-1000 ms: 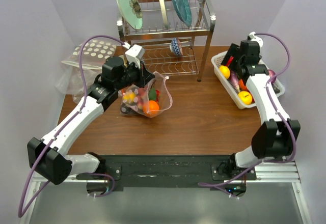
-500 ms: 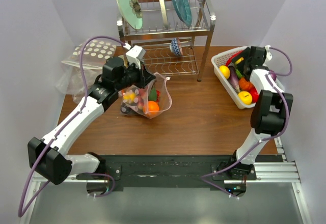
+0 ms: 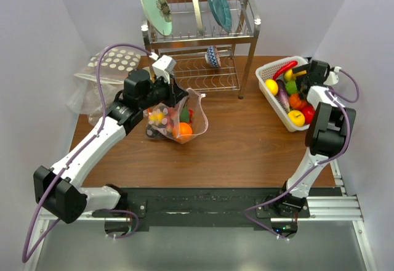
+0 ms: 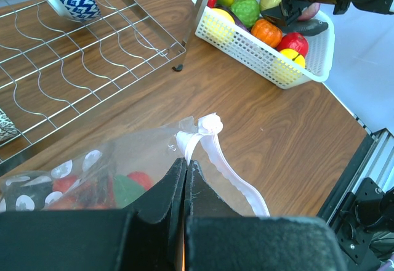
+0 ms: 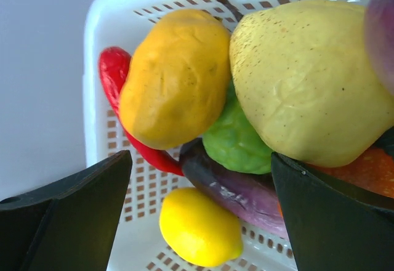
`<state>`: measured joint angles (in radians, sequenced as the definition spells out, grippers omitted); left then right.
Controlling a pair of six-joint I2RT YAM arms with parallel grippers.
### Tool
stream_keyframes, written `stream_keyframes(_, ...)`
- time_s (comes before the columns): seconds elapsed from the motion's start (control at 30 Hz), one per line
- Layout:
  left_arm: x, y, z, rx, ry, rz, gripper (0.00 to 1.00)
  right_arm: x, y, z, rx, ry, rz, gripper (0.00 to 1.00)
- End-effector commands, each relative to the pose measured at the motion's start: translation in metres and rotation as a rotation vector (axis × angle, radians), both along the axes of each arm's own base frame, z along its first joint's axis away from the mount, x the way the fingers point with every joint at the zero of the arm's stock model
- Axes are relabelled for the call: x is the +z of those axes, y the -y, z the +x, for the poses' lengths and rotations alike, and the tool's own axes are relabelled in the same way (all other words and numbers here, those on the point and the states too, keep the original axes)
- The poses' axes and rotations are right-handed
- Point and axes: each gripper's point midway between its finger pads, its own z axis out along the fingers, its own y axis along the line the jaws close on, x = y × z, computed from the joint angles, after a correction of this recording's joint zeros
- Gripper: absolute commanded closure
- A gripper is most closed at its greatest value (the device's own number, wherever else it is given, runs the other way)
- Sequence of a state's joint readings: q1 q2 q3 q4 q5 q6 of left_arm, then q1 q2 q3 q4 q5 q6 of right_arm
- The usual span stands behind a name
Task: Place the food in the zip-top bag and seal the zipper
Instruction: Pick up the fake fruit from the bin.
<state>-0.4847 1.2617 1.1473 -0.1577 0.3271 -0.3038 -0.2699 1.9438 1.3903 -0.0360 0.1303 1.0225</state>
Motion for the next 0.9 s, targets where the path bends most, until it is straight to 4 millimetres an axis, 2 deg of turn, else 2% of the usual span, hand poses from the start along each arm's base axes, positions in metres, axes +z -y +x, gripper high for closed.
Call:
stream_keyframes(0.0,0.022,0.003,0.001,-0.013,0.065,-0.048,1.00,0.027,0.024,0.017,-0.124,0.073,-0.032,0.01)
stream_keyframes(0.3,0.021,0.002,0.003,-0.004,0.065,-0.042,1.00,0.018,0.036,0.035,-0.161,0.072,-0.034,0.03)
stream_keyframes(0.43,0.020,0.001,0.003,-0.002,0.065,-0.040,1.00,0.027,0.040,0.041,-0.169,0.095,-0.046,0.05)
stream_keyframes(0.6,0.020,0.001,0.003,0.000,0.065,-0.038,1.00,0.047,0.038,0.040,-0.141,0.117,-0.087,0.06)
stream_keyframes(0.7,0.019,0.002,0.003,-0.002,0.061,-0.038,1.00,0.065,0.039,0.036,-0.115,0.098,-0.178,0.06)
stream_keyframes(0.77,0.018,0.002,0.004,-0.002,0.061,-0.038,1.00,0.069,0.036,0.034,-0.097,0.060,-0.233,0.05)
stream_keyframes(0.8,0.018,0.002,0.003,-0.005,0.058,-0.037,1.00,0.079,0.038,0.034,-0.083,0.042,-0.290,0.05)
stream_keyframes(0.87,0.018,0.002,0.003,-0.006,0.056,-0.039,1.00,0.081,0.034,0.033,-0.054,-0.012,-0.354,0.03)
